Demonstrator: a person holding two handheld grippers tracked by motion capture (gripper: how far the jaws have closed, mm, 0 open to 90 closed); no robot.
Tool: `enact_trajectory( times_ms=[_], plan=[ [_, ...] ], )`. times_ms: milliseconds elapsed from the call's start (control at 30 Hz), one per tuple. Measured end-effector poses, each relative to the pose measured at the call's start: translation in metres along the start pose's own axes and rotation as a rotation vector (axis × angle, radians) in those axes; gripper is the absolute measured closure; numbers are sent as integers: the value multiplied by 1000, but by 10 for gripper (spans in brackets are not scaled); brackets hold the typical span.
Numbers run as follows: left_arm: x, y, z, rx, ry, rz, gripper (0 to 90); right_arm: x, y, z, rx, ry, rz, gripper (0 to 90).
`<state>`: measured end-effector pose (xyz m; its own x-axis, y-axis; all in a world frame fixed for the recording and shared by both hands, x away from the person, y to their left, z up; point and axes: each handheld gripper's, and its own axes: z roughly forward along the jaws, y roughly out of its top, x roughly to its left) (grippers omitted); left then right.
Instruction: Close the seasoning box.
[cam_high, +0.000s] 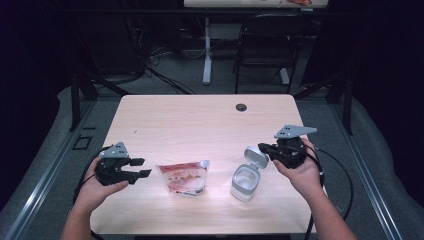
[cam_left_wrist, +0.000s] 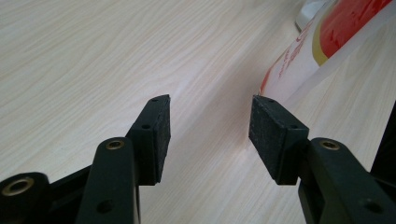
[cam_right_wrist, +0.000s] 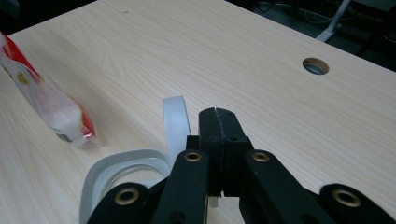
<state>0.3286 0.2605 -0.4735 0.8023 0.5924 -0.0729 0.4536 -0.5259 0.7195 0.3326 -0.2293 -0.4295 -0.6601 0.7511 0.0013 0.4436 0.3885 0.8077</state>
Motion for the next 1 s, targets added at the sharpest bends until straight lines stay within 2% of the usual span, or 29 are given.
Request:
enact_trajectory(
  times_ms=[433, 1000],
  plan=[
    [0, -1, 0, -1, 2, -4, 486, 8, -1, -2, -6, 22, -15, 900],
    [1, -1, 0, -4, 4, -6, 486, 33, -13, 6, -5, 92, -41, 900]
  ],
)
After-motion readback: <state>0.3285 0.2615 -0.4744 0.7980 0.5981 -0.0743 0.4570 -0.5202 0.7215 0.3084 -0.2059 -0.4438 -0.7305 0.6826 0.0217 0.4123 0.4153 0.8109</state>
